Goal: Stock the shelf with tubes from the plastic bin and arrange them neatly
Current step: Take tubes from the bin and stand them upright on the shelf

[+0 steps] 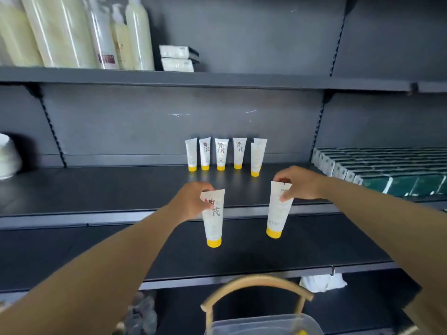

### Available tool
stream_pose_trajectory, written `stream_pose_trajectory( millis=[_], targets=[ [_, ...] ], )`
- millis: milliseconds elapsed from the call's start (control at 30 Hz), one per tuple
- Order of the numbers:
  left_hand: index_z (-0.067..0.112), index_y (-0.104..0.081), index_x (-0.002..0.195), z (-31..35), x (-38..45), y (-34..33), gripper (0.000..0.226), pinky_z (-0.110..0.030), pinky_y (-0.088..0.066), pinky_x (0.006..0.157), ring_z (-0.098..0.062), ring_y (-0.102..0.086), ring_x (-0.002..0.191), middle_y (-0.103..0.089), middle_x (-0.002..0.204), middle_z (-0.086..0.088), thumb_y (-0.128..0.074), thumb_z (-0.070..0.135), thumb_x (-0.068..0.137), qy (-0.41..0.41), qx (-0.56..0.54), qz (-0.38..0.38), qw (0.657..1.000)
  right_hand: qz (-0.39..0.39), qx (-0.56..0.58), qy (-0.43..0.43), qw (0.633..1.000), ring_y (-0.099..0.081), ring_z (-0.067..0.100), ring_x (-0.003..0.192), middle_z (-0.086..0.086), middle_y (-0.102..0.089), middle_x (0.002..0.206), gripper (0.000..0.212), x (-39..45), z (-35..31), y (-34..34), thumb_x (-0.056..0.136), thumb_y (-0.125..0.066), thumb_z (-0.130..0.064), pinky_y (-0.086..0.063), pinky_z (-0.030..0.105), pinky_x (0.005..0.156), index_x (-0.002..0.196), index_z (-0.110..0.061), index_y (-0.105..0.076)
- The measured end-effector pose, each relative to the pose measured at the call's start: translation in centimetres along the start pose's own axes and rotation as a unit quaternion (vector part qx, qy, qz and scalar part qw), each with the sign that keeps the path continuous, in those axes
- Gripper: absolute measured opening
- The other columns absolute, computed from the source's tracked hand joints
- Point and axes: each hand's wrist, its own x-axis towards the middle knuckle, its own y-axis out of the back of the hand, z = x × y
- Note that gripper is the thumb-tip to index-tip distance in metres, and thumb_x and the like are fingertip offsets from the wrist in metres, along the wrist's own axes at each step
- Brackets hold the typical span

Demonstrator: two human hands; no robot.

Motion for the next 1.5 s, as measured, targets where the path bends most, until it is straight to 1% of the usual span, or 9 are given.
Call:
stream_pose_trajectory(
  millis=[167,300,433,600,833,967,1233,1367,1500],
  targets=[
    [0.014,-0.063,0.098,-0.4,5.3,2.6,0.017,-0.023,-0.039,0.072,-0.016,-0.056,0.085,-0.065,0.099,-0.002,-0.068,0.009,0.082,0.003,0.008,0.035,0.999,0.021,-0.008,0.013,1.0,-0.058,0.019,0.093,-0.001,-0.064,0.1,0.026,4.8,0.3,3.3,0.079,-0.072,-0.008,-0.045,0.024,0.068,0.102,-0.015,-0.063],
    [0.013,-0.063,0.104,-1.7,10.1,3.4,0.021,-0.018,-0.039,0.06,-0.017,-0.055,0.083,-0.065,0.106,-0.005,-0.066,0.008,0.084,0.011,0.013,0.048,0.999,0.029,-0.009,0.019,0.999,-0.06,0.024,0.098,0.005,-0.066,0.104,0.025,9.8,1.6,4.5,0.077,-0.073,-0.006,-0.05,0.036,0.081,0.1,-0.013,-0.065],
    [0.013,-0.062,0.108,-3.2,14.6,3.7,0.024,-0.02,-0.041,0.057,-0.02,-0.056,0.081,-0.063,0.111,-0.006,-0.065,0.009,0.085,0.034,0.025,0.064,0.997,0.034,-0.011,0.028,0.999,-0.057,0.019,0.094,0.002,-0.062,0.103,0.031,14.5,2.8,5.1,0.077,-0.073,-0.006,-0.046,0.025,0.072,0.106,-0.011,-0.064],
    [0.012,-0.061,0.11,-4.7,20.1,3.0,0.026,-0.027,-0.042,0.072,-0.019,-0.054,0.088,-0.063,0.115,-0.007,-0.065,0.01,0.084,0.052,0.029,0.079,0.995,0.04,-0.012,0.037,0.998,-0.055,0.018,0.09,0.0,-0.059,0.1,0.03,20.3,3.9,4.9,0.078,-0.072,-0.005,-0.045,0.025,0.071,0.105,-0.014,-0.063],
    [0.014,-0.055,0.122,-5.4,27.3,0.2,0.036,-0.026,-0.043,0.072,-0.023,-0.055,0.095,-0.057,0.123,-0.007,-0.062,0.011,0.087,0.063,0.027,0.068,0.995,0.03,-0.027,0.05,0.998,-0.055,0.016,0.091,-0.002,-0.06,0.104,0.038,28.0,4.3,3.8,0.077,-0.072,-0.007,-0.04,0.024,0.073,0.113,-0.013,-0.061],
    [0.016,-0.055,0.126,-6.1,30.6,-0.9,0.042,-0.027,-0.042,0.088,-0.023,-0.053,0.115,-0.056,0.129,-0.003,-0.065,0.013,0.085,0.058,0.038,0.058,0.996,0.031,-0.041,0.045,0.998,-0.057,0.019,0.096,0.0,-0.061,0.111,0.042,31.4,4.5,3.2,0.076,-0.075,-0.01,-0.043,0.026,0.075,0.115,-0.015,-0.06],
    [0.018,-0.053,0.128,-7.2,34.8,-2.3,0.045,-0.028,-0.04,0.094,-0.023,-0.051,0.118,-0.052,0.135,-0.001,-0.065,0.012,0.085,0.058,0.057,0.037,0.996,0.02,-0.068,0.049,0.996,-0.053,0.017,0.083,-0.002,-0.056,0.097,0.037,35.2,5.4,2.5,0.076,-0.075,-0.01,-0.035,0.019,0.052,0.11,-0.014,-0.061],
    [0.016,-0.052,0.129,-7.4,35.8,-2.9,0.045,-0.027,-0.042,0.09,-0.023,-0.054,0.114,-0.054,0.132,-0.004,-0.064,0.011,0.086,0.058,0.049,0.03,0.997,0.006,-0.075,0.045,0.996,-0.055,0.018,0.089,0.001,-0.059,0.105,0.041,36.3,6.2,1.8,0.076,-0.075,-0.011,-0.042,0.023,0.065,0.114,-0.012,-0.06],
    [0.016,-0.054,0.125,-7.6,36.6,-2.9,0.042,-0.026,-0.042,0.083,-0.023,-0.056,0.108,-0.058,0.126,-0.006,-0.065,0.011,0.085,0.061,0.045,0.031,0.997,-0.006,-0.072,0.051,0.996,-0.053,0.016,0.086,-0.002,-0.056,0.097,0.037,37.0,6.5,1.4,0.076,-0.075,-0.01,-0.037,0.02,0.058,0.111,-0.012,-0.062]
  ],
)
